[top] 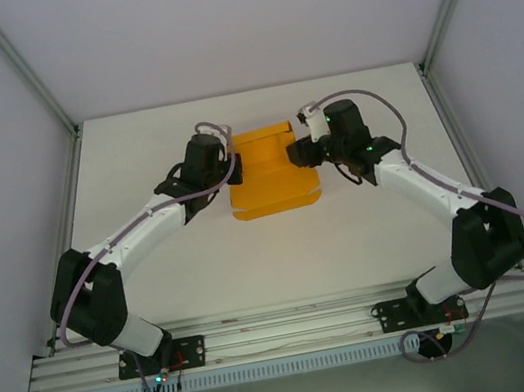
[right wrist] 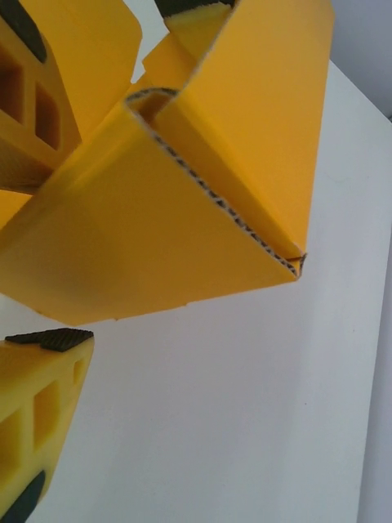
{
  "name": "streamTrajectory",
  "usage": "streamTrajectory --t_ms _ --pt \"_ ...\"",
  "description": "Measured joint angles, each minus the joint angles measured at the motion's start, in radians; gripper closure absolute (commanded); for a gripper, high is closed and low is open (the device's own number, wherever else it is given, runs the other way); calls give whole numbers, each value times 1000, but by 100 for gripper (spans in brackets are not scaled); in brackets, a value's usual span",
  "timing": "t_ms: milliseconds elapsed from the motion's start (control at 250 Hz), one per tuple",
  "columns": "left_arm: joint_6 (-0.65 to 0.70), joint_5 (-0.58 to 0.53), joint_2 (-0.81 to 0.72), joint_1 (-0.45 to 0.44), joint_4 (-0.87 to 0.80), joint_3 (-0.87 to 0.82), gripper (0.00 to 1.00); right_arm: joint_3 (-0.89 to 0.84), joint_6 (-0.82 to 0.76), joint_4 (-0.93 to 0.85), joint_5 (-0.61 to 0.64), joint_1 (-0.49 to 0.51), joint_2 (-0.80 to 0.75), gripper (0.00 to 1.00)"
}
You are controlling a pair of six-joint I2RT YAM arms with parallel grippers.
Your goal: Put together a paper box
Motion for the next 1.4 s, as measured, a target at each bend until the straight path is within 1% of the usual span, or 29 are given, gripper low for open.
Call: streamTrajectory --t_ms 68,84,116,148,312,368,440,460,480,712,867,983,1115,1251,1331,1399 --pt "-5 -2 5 0 0 0 100 2 21 16 45 20 21 55" --pt "-6 -3 6 0 0 0 100 3 23 18 57 26 26 57" --pt "-8 -4 9 0 0 0 100 6 30 24 91 40 38 64" --pt "-9 -10 13 -2 -1 0 100 9 40 32 127 53 50 68" --pt "-15 -26 21 -9 -10 2 100 13 88 76 285 84 95 83" --pt "-16 -28 21 -16 -10 4 100 13 100 84 338 93 100 85" --pt "-26 -33 21 -26 -10 10 100 19 113 90 415 108 113 91" --pt "-30 -36 21 -29 -10 11 100 22 116 93 437 113 119 94" --pt "-33 -39 21 -30 -11 14 100 27 122 96 462 120 127 100" --pt "-117 -93 47 -42 -28 55 100 166 230 78 801 206 271 100" --pt "-167 -106 88 -49 -27 90 100 299 300 -36 1030 236 379 100" --pt "-195 -106 98 -54 -23 94 100 366 324 -105 1151 254 429 100" --pt "-212 -106 100 -57 -18 94 100 369 332 -108 1217 267 438 100" --pt "-216 -106 101 -58 -19 98 100 269 263 77 1217 267 415 100" --pt "-216 -111 105 -58 -27 100 100 202 216 198 1184 266 399 100" --pt "-216 -118 107 -56 -32 100 100 152 187 275 1127 259 380 93"
